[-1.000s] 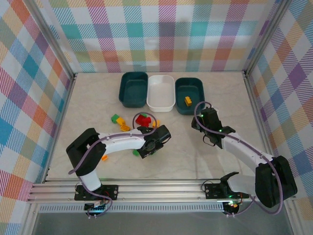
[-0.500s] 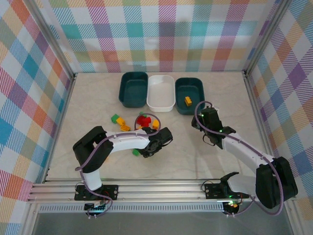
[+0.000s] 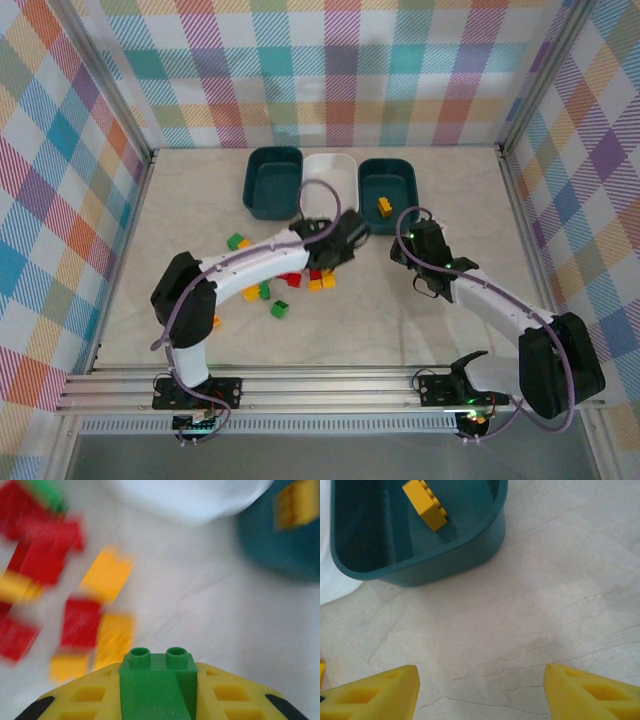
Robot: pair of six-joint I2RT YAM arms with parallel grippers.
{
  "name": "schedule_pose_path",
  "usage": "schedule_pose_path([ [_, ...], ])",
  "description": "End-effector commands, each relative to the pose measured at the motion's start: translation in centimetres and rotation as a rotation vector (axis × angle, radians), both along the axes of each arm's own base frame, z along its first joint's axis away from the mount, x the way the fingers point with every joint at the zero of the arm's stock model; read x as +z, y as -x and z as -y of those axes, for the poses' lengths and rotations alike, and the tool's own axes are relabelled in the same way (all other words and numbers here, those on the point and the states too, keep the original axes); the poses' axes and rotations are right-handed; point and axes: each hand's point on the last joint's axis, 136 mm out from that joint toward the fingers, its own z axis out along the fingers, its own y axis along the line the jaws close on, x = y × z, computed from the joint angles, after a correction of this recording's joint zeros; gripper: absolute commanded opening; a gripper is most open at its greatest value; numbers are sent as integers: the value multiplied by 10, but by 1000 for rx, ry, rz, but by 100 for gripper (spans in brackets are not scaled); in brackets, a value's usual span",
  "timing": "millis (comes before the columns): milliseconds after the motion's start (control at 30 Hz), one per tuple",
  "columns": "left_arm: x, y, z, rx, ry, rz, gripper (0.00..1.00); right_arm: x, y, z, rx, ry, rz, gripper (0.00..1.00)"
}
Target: Sort the legos into containers by color
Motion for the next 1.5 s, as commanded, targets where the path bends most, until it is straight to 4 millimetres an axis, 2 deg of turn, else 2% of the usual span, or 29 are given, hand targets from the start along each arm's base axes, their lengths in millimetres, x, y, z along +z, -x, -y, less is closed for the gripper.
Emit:
schedule_pose_path([
  [0,13,-60,-16,-98,-101,30,23,4,-6,-10,10,-48,15,67],
  [167,-2,-129,-2,-151,-106,11,22,5,-5,-7,4,-42,21,67],
  [367,-22,-182,-3,-155,-106,24,21,7,-4,-8,11,-42,24,67],
  [467,-37,-201,-9,-136,-47,20,26,9,-5,-8,13,-44,28,68],
  [567,-43,-209,-5,-157,17,15,33,10,-4,-9,17,-43,29,68],
  [633,-36,-212,-2,-176,20,35,45,11,-5,-9,18,-46,31,70],
  [700,-21,-211,1,-203,32,57,57,11,-4,-9,22,-46,32,71],
  [833,25,-198,5,-256,36,121,81,10,-5,-11,28,-53,30,72],
  [933,45,-173,1,-284,-21,141,84,10,-5,-14,35,-64,26,72],
  [1033,45,-137,-15,-277,-85,127,82,9,-5,-16,40,-74,27,72],
  [1167,8,-72,-51,-263,-166,55,77,8,-4,-17,46,-82,23,72],
  [1300,-23,-23,-84,-261,-226,-13,67,9,-4,-21,54,-102,21,72],
  [1467,-53,13,-99,-289,-217,-103,58,5,-4,-27,69,-129,3,72],
])
